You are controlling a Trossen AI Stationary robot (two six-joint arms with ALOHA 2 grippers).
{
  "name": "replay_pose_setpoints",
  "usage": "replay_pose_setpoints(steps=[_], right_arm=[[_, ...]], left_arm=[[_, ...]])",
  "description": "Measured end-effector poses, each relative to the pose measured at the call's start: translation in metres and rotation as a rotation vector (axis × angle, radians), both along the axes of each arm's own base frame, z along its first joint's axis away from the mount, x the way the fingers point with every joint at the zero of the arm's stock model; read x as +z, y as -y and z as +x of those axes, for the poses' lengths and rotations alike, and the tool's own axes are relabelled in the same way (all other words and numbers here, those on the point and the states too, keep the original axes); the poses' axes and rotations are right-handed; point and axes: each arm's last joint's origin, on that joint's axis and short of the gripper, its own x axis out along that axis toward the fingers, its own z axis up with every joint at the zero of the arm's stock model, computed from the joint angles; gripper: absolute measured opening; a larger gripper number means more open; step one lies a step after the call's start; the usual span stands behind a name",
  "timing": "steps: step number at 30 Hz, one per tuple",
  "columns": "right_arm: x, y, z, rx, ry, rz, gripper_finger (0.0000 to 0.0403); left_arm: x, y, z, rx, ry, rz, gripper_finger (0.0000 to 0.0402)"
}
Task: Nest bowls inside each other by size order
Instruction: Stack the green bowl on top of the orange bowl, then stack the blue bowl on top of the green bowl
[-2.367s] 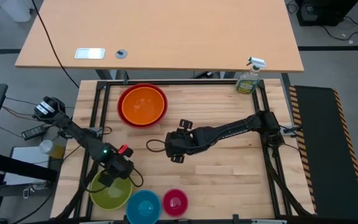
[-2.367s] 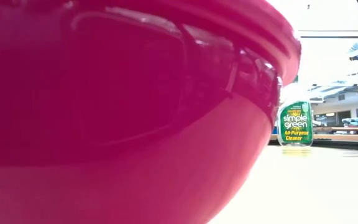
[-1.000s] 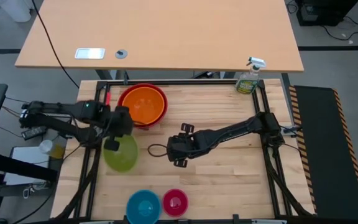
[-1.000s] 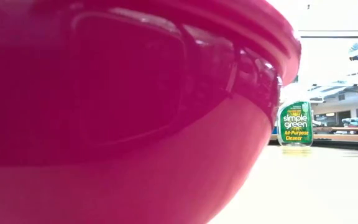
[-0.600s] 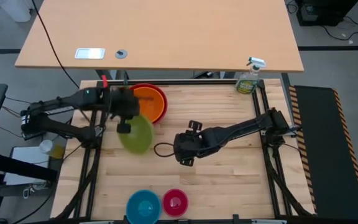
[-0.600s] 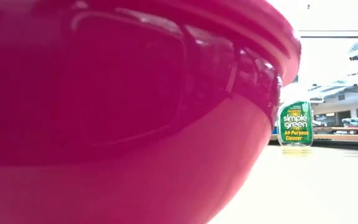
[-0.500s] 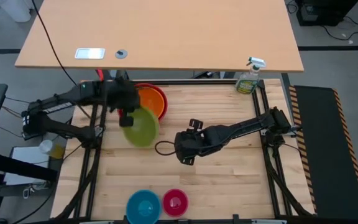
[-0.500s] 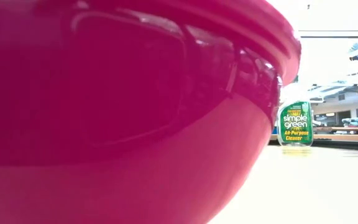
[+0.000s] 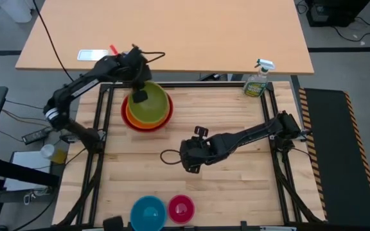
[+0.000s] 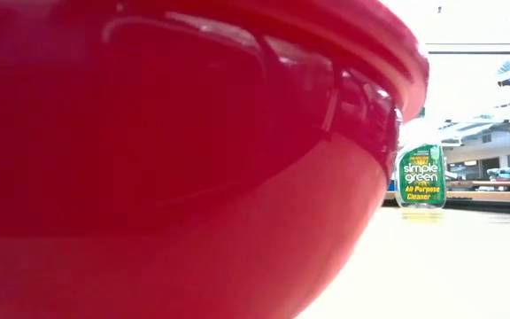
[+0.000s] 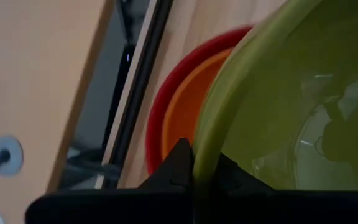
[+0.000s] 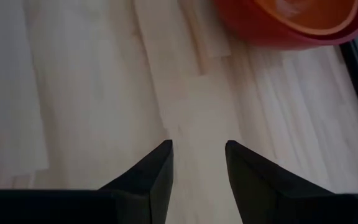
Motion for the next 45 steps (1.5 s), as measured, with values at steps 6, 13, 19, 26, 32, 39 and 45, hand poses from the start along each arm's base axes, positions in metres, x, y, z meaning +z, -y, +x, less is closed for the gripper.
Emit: replay_pose_setpoints(steps=[6,13,19,26,32,39,45], right_arm=[[-0.006,-0.001,0.001,0.001,0.008,0.000,0.0155],[-0.006,-0.001,0.002,0.008,0.018,-0.001,0.0155],[-0.006,0.004,0.004,0.005,0.018,-0.006,0.0155],[-0.005,0.008,0.007,0.021,0.035,-0.013,0.0155],[-0.004,0.010,0.009,0.038,0.041,-0.006,0.0155],[-0.004,0.012,0.009,0.044,0.033,-0.007,0.0155],[-0.006,0.015,0.003,0.041,-0.037,-0.022,0.0155]], left_arm=[[-0.033,-0.039,-0.002,0.004,-0.072,-0.123,0.0015],[-0.066,-0.060,-0.005,0.003,-0.095,-0.227,0.0015],[-0.090,-0.055,0.002,-0.004,-0.136,-0.283,0.0041],[-0.091,-0.051,0.012,-0.022,-0.161,-0.201,0.0137],[-0.062,-0.054,0.018,0.028,-0.216,-0.038,0.0209],[-0.003,-0.027,0.015,-0.056,-0.090,0.126,0.0215],[0.027,0.026,0.001,-0.227,0.085,0.092,0.0192]])
